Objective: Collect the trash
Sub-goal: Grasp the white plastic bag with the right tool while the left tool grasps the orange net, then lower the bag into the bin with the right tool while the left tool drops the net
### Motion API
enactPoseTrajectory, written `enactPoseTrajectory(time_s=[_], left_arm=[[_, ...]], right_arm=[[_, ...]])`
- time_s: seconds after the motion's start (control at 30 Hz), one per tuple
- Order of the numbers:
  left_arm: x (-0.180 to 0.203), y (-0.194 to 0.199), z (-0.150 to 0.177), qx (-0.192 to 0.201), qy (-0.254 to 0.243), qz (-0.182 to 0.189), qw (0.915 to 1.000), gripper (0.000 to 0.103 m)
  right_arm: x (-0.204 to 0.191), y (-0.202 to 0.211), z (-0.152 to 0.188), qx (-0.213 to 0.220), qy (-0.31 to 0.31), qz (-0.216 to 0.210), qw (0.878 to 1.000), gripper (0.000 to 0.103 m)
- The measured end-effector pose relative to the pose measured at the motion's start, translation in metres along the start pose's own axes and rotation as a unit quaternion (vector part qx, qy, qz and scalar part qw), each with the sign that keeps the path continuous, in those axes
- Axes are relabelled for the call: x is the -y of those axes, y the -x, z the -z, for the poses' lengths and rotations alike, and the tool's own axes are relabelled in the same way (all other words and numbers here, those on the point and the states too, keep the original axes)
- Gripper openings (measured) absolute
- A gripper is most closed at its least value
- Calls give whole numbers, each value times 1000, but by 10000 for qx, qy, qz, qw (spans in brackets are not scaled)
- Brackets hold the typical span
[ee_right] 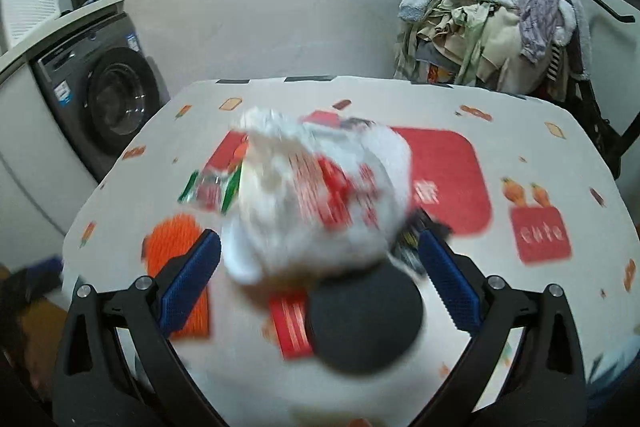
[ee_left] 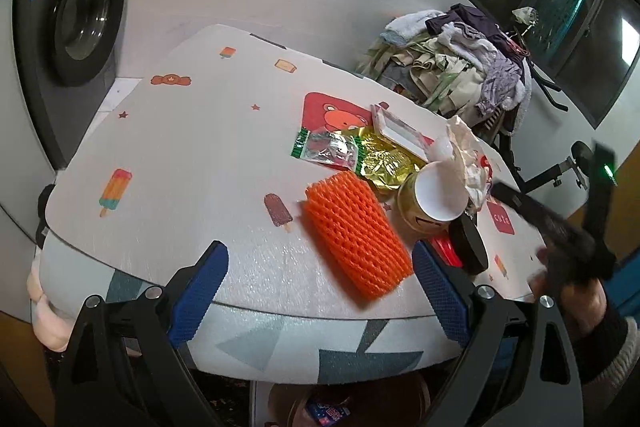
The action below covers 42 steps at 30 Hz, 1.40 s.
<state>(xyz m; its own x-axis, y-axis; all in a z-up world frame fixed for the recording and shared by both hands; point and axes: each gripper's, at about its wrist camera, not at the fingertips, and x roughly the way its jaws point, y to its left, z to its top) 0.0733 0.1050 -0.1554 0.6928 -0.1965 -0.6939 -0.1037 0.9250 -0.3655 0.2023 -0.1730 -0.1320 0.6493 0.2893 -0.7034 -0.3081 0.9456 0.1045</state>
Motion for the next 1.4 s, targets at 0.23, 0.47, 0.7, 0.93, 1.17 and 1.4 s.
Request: enactPoseTrajectory(time_s=[0.23, 0.47, 0.7, 0.93, 1.17, 1.4], left_arm=[[-1, -9, -2, -121, 18, 20, 9999, 91], [4, -32, -2, -395, 1, 128, 9991, 84], [19, -55, -6, -569, 8, 189, 9982, 83], [33, -95, -12, -865, 73, 121, 9962, 83], [55, -130, -17, -996, -233, -525, 9934, 84], [54, -141, -13, -1176, -359, -524, 9910, 47]], right_arm=[[-2, -55, -25, -595, -395, 72, 9974, 78], [12, 7, -22, 318, -363, -346, 9982, 55], [39, 60, -3, 785, -245, -34, 9966, 54], [68, 91, 51, 681, -399, 261, 9965, 54], [82, 103, 81, 570, -472, 488, 9961, 54], [79, 111, 90, 559, -326, 387, 9972, 54]])
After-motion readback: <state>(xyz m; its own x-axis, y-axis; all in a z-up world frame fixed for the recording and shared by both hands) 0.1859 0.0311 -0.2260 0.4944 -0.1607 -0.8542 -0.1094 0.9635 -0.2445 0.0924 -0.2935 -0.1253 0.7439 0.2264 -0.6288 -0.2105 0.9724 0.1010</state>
